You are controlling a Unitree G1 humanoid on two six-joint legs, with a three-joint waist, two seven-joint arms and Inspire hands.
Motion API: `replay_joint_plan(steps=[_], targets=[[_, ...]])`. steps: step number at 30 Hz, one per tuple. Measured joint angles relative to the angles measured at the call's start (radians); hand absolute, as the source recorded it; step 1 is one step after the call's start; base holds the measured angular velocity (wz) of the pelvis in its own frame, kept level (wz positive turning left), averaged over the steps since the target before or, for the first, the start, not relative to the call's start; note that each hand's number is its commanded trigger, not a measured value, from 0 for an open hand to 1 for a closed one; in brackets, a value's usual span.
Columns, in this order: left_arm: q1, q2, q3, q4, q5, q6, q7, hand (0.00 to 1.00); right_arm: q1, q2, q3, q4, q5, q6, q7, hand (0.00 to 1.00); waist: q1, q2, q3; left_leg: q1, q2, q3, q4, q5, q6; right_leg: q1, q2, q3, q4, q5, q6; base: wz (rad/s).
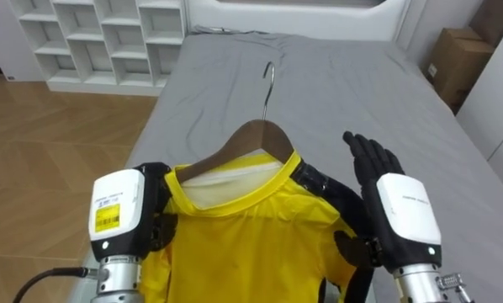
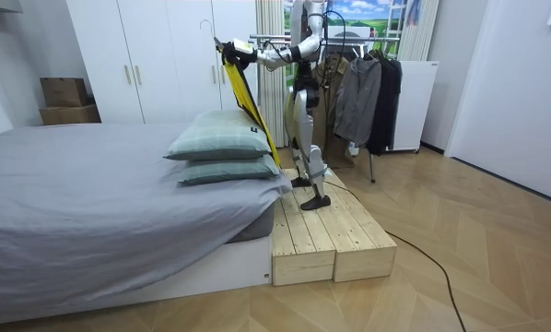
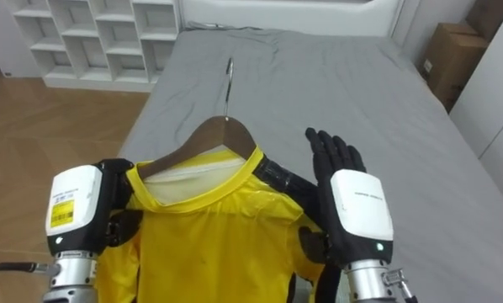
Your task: Hang clothes
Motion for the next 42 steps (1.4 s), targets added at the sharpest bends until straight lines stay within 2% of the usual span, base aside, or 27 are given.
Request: replay_joint_plan(steps=[8, 14, 22, 32, 42], targets=[[0.000, -0.028, -0.002, 0.000, 0.000, -0.001, -0.017, 1.00, 0.000, 0.018, 0.007, 0.000, -0.003, -0.003, 0.013, 0.00, 0.016, 0.000, 0.0027, 0.000, 0.000, -0.008, 0.000, 0.000, 0.000, 0.005, -0.001, -0.013, -0.001, 0.000, 0.000, 0.03], [0.000, -0.033, -0.003, 0.000, 0.000, -0.001, -0.017, 1.00, 0.000, 0.021, 0.030, 0.000, -0.003, -0.004, 0.045, 0.00, 0.017, -0.002, 0.0128, -0.004, 0.000, -0.017, 0.000, 0.000, 0.000, 0.005, -0.001, -0.021, -0.001, 0.000, 0.000, 0.04], [0.000, -0.043, -0.003, 0.000, 0.025, -0.012, -0.044, 1.00, 0.000, 0.021, 0.029, 0.000, 0.000, -0.024, 0.077, 0.00, 0.016, -0.005, 0.0124, -0.005, 0.000, -0.020, 0.000, 0.000, 0.000, 0.005, -0.002, -0.023, 0.000, 0.000, 0.000, 0.00], [-0.001, -0.045, -0.026, 0.000, 0.023, -0.017, -0.045, 1.00, -0.003, 0.018, 0.029, 0.006, 0.005, -0.028, 0.083, 0.00, 0.021, -0.019, 0.0114, -0.001, 0.000, -0.023, -0.011, 0.000, 0.000, 0.005, -0.002, -0.023, -0.001, 0.000, 0.000, 0.00], [-0.005, -0.035, -0.034, -0.019, 0.022, -0.017, -0.044, 1.00, -0.060, 0.021, 0.029, 0.084, 0.006, -0.038, 0.058, 0.00, 0.016, -0.020, 0.0113, -0.006, 0.000, -0.031, -0.011, 0.000, 0.000, 0.006, -0.002, -0.031, -0.002, 0.000, 0.000, 0.01]])
